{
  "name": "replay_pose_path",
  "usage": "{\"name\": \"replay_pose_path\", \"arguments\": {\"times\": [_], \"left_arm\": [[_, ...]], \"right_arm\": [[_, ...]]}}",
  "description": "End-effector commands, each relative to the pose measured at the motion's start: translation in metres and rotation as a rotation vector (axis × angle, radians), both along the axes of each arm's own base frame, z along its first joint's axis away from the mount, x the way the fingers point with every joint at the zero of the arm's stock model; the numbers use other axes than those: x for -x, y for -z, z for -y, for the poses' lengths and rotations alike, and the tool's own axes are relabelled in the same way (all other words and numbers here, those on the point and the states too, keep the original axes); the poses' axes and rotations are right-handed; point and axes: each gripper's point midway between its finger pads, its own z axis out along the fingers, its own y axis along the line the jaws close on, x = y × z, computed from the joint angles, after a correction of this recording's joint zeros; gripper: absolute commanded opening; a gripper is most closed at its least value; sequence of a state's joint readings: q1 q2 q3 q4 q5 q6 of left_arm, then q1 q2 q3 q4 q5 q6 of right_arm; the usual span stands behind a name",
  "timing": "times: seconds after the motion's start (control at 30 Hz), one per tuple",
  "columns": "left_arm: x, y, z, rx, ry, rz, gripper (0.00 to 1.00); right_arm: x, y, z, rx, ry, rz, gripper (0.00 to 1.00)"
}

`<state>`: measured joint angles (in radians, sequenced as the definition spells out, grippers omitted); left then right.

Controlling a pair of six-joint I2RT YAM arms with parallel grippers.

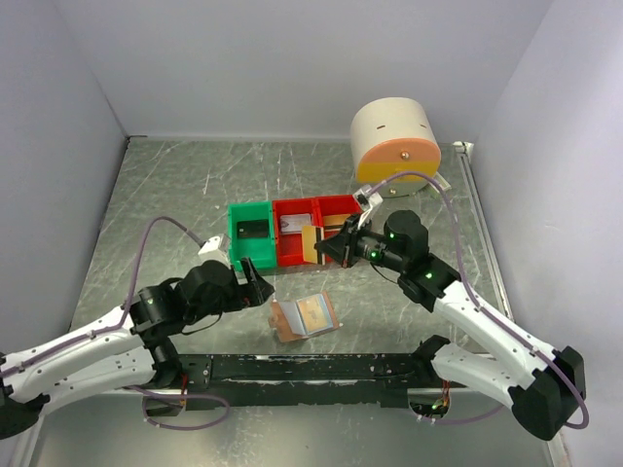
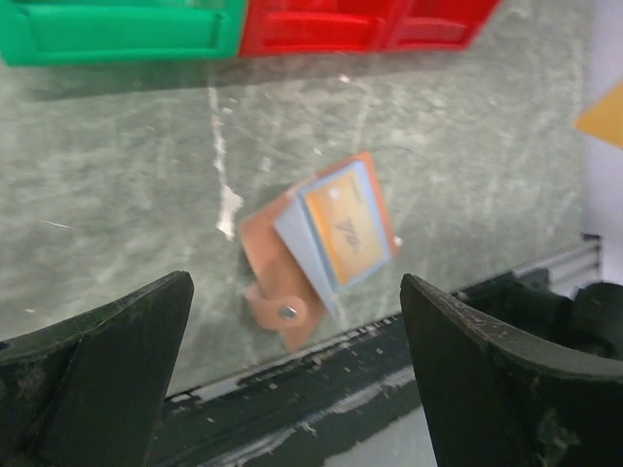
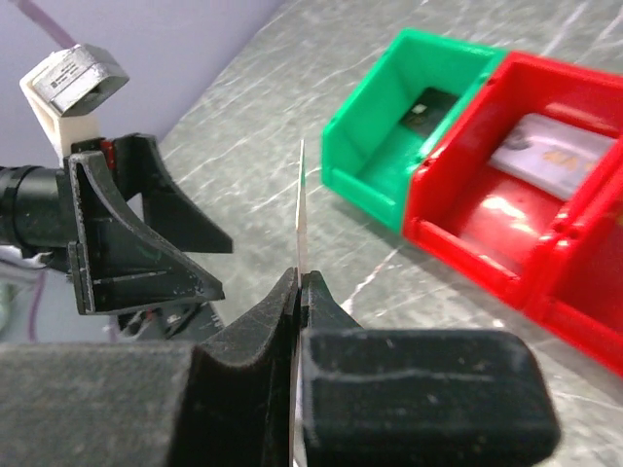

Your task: Take the credit cards out of the card holder

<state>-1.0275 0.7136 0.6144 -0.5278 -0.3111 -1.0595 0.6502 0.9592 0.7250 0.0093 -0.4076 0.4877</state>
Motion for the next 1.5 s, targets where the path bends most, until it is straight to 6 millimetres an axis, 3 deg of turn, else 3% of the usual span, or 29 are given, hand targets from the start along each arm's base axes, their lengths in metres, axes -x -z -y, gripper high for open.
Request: {"name": "replay_pose_path", "arguments": {"times": [0.0, 0.23, 0.47, 0.6, 0.7, 1.13, 1.37, 1.47], "left_arm": [[-0.018, 0.0, -0.018, -0.106, -0.024, 0.02, 1.0], [-0.063, -0.006, -0.05, -0.153, -0.046, -0.014, 1.0], [-0.11, -0.022, -0.125, -0.215, -0.178, 0.01, 0.99], [-0.122, -0.036, -0.172, -0.311, -0.317, 0.107, 1.0], [-0.124, -0.042, -0.192, -0.386, -0.388, 0.193, 1.0], [-0.123, -0.038, -0.191, -0.422, -0.337, 0.213, 1.0], [-0.121, -0.046, -0.197, -0.431, -0.372, 0.247, 1.0], [-0.121, -0.045, -0.195, -0.426, -0.367, 0.25, 0.99]], "right_arm": [[-0.02, -0.006, 0.024, 0.095, 0.139, 0.132, 0.0], [-0.029, 0.004, 0.035, 0.192, 0.169, 0.197, 0.0], [-0.042, 0.004, 0.051, 0.293, 0.221, 0.312, 0.0], [-0.049, 0.009, 0.061, 0.371, 0.248, 0.36, 0.0], [-0.053, 0.013, 0.066, 0.42, 0.248, 0.401, 0.0], [-0.081, 0.041, 0.065, 0.75, 0.07, 0.583, 0.0], [-0.102, 0.04, 0.073, 0.938, 0.021, 0.717, 0.0], [-0.101, 0.038, 0.069, 0.955, -0.032, 0.778, 0.0]]}}
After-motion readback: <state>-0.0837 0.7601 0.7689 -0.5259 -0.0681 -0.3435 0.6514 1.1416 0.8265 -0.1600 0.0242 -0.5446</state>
